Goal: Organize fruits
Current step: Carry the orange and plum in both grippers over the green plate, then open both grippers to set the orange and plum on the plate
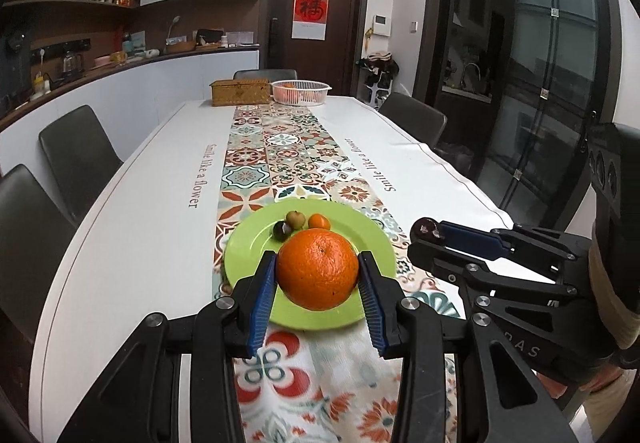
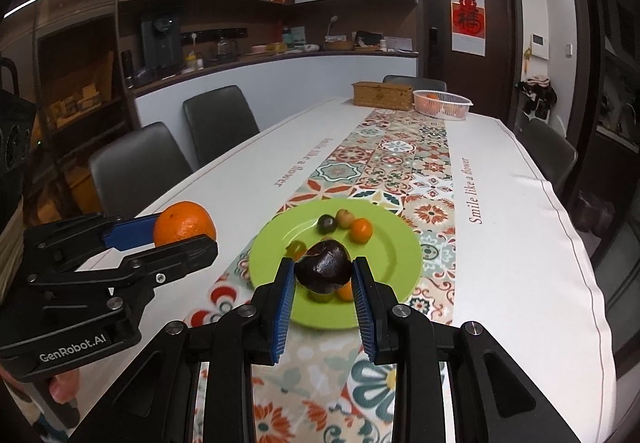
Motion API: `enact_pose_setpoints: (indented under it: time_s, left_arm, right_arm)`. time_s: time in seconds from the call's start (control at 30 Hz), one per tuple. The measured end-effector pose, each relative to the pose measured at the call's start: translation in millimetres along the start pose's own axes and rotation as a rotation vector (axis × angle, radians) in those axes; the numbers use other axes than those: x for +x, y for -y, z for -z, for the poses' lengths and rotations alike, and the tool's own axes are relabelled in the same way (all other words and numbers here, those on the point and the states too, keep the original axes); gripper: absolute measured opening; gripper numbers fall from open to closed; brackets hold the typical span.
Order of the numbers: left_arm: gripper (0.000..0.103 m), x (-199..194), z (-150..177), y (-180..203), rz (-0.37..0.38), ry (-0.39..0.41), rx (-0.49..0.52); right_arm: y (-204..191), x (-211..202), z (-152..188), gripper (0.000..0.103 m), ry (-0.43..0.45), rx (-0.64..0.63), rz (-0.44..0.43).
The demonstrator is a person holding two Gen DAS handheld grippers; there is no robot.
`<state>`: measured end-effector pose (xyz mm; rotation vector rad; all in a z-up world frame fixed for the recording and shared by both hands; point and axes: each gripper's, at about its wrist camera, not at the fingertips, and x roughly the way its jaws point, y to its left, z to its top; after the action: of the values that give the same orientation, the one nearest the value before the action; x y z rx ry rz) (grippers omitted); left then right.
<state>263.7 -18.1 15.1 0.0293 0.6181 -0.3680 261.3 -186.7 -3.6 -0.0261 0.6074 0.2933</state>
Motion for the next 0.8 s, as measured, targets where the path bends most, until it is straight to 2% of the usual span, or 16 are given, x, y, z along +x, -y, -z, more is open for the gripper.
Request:
enact_pose_setpoints:
  time_s: [0.2,0.47,0.8]
  left_arm:
    - [0.04,39.5,-16.1,-15.6,0.004,-0.044,0.0]
    - [0.04,109.0,-29.8,-42.6,0.059,-0.166,-0.047]
    - [0.04,159.8,-25.0,-61.1,0.051,-0.262,-0.081]
  right_arm:
    - [16.0,37.4,-9.6,0.03,-0.05,0.038,0.001]
    - [37.0,96.2,-19.9,0.03,-0.151,0.115,-0.021]
    - [45.6,143.7,-17.8,0.03,-0.243,0.13,0.009]
